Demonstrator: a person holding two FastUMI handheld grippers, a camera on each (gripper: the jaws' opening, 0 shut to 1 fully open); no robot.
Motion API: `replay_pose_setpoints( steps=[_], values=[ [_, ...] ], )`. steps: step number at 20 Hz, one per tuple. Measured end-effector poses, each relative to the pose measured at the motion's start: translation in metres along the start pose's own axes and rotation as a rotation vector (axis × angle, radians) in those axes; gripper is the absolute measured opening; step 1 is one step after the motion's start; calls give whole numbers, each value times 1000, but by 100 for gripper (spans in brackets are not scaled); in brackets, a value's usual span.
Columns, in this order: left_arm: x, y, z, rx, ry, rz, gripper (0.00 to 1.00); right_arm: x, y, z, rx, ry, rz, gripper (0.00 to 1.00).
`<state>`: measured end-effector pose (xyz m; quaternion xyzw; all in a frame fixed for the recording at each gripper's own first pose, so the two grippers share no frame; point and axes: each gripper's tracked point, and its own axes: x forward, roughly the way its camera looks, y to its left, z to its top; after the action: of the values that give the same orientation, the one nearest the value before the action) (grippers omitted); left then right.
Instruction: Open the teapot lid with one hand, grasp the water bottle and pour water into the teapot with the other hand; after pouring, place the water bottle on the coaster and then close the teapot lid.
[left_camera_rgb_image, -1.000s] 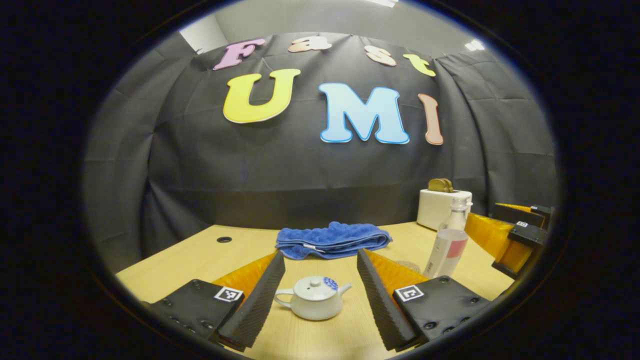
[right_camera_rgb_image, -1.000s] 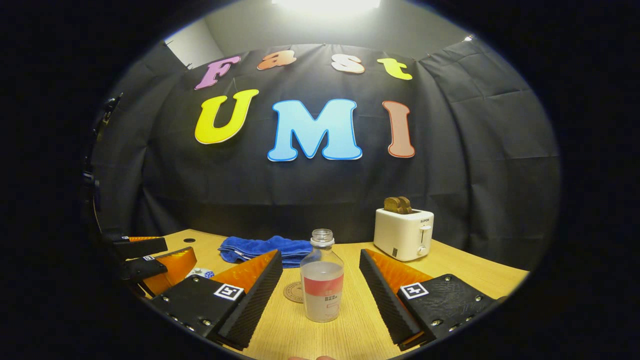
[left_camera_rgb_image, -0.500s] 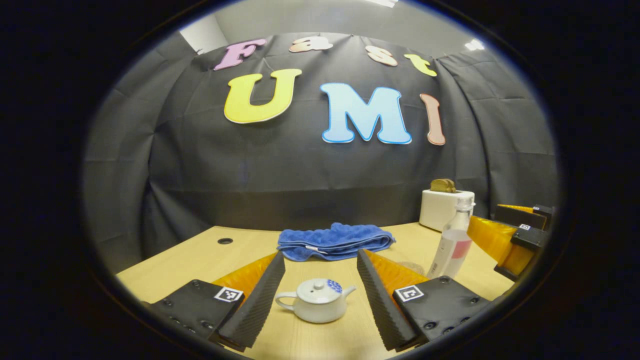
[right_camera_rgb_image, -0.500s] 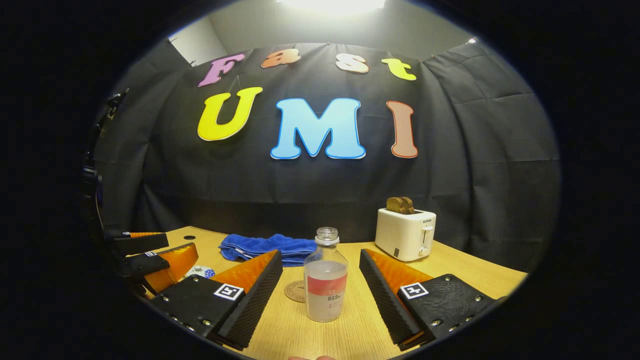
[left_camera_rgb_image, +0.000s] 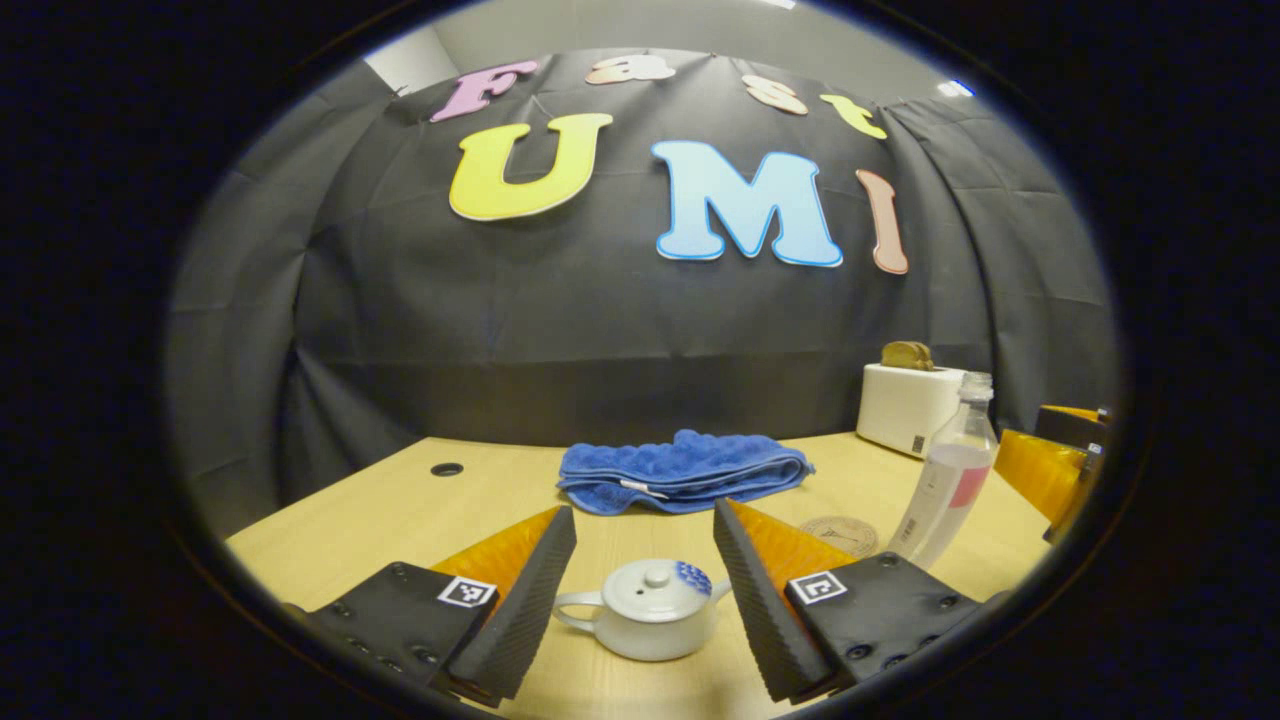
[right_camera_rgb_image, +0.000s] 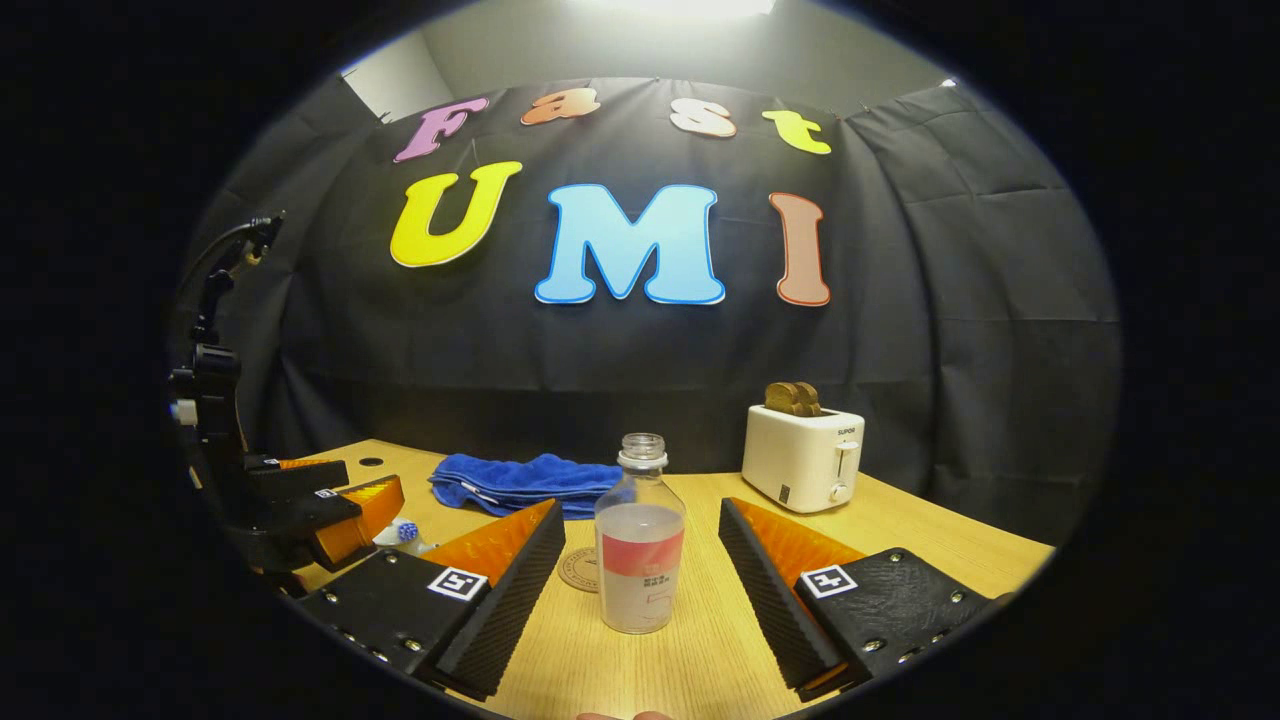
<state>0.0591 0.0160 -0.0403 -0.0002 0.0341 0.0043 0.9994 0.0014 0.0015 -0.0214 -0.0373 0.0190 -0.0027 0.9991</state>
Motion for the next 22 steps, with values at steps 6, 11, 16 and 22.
replay_pose_setpoints(
  steps=[6, 11, 16, 22],
  values=[
    [13, -3, -22, -5, 47, -12, 71, 1, -11, -15, 9, 38, -25, 98],
    [16, -8, -29, 5, 59, -18, 66, 3, -20, -23, 18, 57, -44, 98],
    [16, -9, -34, 40, 74, -10, 47, 6, -25, -30, 26, 72, -54, 98],
    [15, -10, -28, 88, 66, 1, 16, 8, -26, -34, 34, 86, -54, 98]
  ],
)
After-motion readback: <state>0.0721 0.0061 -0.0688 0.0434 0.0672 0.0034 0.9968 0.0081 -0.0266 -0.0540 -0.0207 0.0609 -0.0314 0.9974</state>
